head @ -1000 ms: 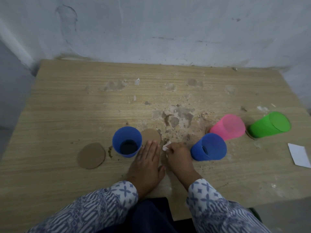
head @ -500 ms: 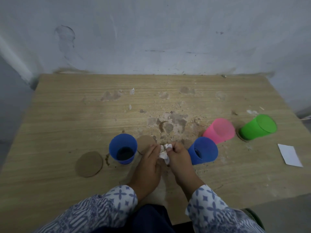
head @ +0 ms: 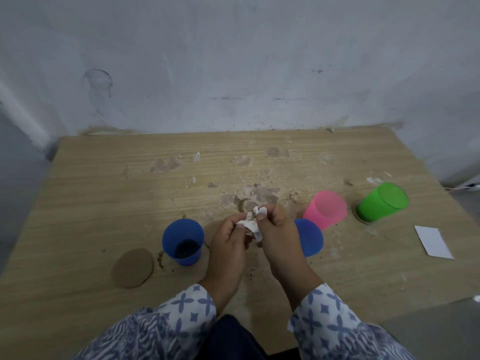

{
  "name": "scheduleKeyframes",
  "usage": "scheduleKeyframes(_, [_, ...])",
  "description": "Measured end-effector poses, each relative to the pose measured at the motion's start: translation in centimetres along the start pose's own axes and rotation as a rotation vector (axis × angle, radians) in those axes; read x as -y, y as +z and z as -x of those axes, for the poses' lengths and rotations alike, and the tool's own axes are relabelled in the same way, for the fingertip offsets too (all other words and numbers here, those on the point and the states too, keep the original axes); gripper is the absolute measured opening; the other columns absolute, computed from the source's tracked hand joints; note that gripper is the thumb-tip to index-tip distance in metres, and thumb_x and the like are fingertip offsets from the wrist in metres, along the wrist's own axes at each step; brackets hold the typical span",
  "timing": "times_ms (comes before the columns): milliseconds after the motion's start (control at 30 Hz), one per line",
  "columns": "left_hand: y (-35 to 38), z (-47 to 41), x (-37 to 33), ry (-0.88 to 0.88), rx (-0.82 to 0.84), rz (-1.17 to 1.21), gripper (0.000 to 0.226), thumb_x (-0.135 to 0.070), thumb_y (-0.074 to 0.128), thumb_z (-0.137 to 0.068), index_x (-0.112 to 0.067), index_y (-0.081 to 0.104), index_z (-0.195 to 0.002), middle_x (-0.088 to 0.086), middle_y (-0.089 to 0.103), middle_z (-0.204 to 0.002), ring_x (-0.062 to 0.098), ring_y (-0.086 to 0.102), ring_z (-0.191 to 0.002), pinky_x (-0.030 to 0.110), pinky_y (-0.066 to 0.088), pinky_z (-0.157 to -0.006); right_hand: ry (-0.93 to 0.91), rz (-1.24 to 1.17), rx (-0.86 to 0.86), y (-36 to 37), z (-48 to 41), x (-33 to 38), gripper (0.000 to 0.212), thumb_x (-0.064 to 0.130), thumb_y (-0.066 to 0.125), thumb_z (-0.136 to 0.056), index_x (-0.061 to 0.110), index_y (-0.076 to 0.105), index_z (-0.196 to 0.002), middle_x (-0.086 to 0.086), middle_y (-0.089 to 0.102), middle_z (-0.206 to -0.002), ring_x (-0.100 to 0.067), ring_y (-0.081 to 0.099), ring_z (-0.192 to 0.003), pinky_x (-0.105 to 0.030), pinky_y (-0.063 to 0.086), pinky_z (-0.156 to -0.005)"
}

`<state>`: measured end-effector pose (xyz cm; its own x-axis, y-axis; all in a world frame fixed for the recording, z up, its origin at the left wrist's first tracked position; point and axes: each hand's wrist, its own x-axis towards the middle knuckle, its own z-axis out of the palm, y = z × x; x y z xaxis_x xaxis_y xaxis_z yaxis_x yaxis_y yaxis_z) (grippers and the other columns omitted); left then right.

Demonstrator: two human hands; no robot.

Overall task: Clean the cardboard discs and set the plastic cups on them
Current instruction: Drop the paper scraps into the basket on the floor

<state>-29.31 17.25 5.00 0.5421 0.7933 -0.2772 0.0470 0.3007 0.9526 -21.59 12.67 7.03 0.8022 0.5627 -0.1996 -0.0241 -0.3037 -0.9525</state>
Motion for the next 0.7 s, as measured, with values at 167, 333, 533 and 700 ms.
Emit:
scheduleKeyframes(167, [1.1,0.3,-1.7,0.098,0.024,-0.014,0.019,-0.016,0.046,-0.098,-0.018,0.064,-0.102,0.003,0.064,-0.079,0.011,0.056,-0.067,0.025,0.047,-0.058,-0.045,-0.083,-0.013,-1.3,0.5,1.6,0.011,0.023,0.05,-0.095,0.023,0.06,-0.092,0.003,0.064,-0.081,-0.002,0.058,-0.065,-0.017,0.045,-0.054])
scheduleKeyframes(333, [3.2,1.0,-3.8,0.21,0.109,-0.02,0.021,-0.013,0.047,-0.097,-0.023,0.065,-0.095,-0.003,0.068,-0.084,0.005,0.063,-0.073,0.019,0.051,-0.064,-0.052,-0.236,-0.01,-3.8,1.0,2.9,0.018,0.02,0.047,-0.096,0.013,0.063,-0.1,-0.014,0.067,-0.085,-0.019,0.059,-0.07,-0.031,0.049,-0.06])
scheduleKeyframes(533, [7.3,2.2,-5.4,0.24,0.231,-0.009,0.013,-0.015,0.051,-0.096,-0.024,0.059,-0.1,-0.002,0.067,-0.097,0.011,0.065,-0.085,0.02,0.052,-0.071,-0.089,-0.438,-0.068,-8.1,1.6,3.1,0.02,0.013,0.048,-0.095,0.012,0.068,-0.095,-0.018,0.068,-0.092,-0.033,0.061,-0.085,-0.048,0.051,-0.081])
scheduleKeyframes(700, [10.8,3.5,-5.4,0.215,0.369,-0.058,0.016,-0.017,0.053,-0.096,-0.031,0.059,-0.101,-0.006,0.068,-0.094,0.012,0.067,-0.084,0.023,0.056,-0.071,-0.14,-0.527,-0.214,-11.6,2.7,2.6,0.024,0.006,0.048,-0.093,0.015,0.069,-0.087,-0.012,0.07,-0.084,-0.021,0.063,-0.075,-0.029,0.05,-0.062])
